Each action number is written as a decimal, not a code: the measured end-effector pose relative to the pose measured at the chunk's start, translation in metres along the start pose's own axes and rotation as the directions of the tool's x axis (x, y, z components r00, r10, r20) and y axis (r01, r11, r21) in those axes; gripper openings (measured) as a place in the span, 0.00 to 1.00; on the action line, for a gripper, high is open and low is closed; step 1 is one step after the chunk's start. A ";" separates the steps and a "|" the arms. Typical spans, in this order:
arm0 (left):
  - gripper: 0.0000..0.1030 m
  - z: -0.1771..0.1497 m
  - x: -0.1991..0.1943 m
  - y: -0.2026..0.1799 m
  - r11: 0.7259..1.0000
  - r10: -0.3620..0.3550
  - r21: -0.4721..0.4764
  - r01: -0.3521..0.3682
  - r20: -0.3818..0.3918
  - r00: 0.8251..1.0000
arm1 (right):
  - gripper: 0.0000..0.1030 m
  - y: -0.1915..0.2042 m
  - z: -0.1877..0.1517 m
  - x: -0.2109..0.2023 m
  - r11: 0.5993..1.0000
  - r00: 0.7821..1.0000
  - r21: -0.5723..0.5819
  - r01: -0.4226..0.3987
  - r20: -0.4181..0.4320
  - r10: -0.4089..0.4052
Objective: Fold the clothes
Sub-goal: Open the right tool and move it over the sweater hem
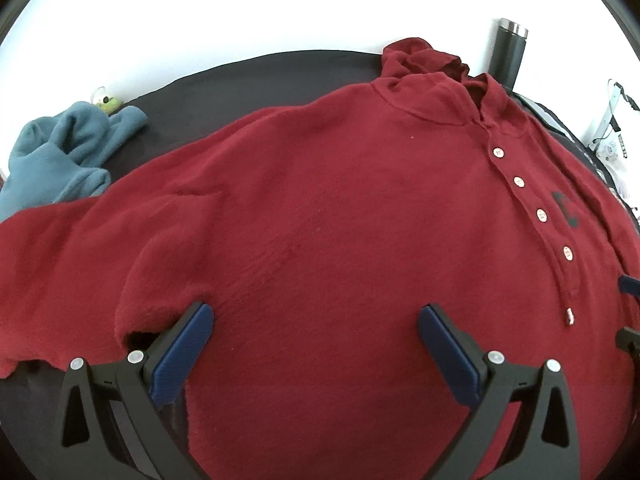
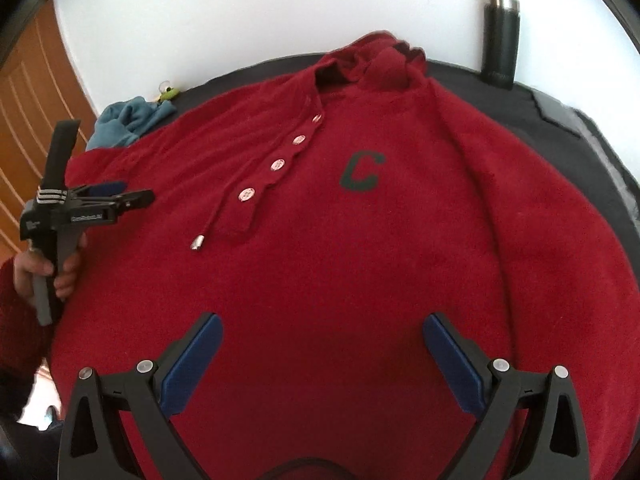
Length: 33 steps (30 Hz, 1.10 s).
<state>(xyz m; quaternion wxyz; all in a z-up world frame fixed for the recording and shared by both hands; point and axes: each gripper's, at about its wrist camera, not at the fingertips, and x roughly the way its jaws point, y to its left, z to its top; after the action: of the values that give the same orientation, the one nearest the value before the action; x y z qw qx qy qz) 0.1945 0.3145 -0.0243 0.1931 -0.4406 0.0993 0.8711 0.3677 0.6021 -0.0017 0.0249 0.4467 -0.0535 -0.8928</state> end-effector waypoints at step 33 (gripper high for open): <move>1.00 0.027 -0.036 -0.168 0.976 -0.179 0.125 0.180 -0.020 0.984 | 0.99 -0.084 -0.103 -0.099 0.952 0.949 0.064 0.299 0.082 -0.303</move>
<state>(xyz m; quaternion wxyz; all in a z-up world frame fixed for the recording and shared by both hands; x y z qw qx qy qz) 0.2652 0.4670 0.0203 0.2980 -0.4384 0.1147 0.8402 0.5099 0.6870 0.0061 -0.1253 0.4089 -0.0084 -0.9039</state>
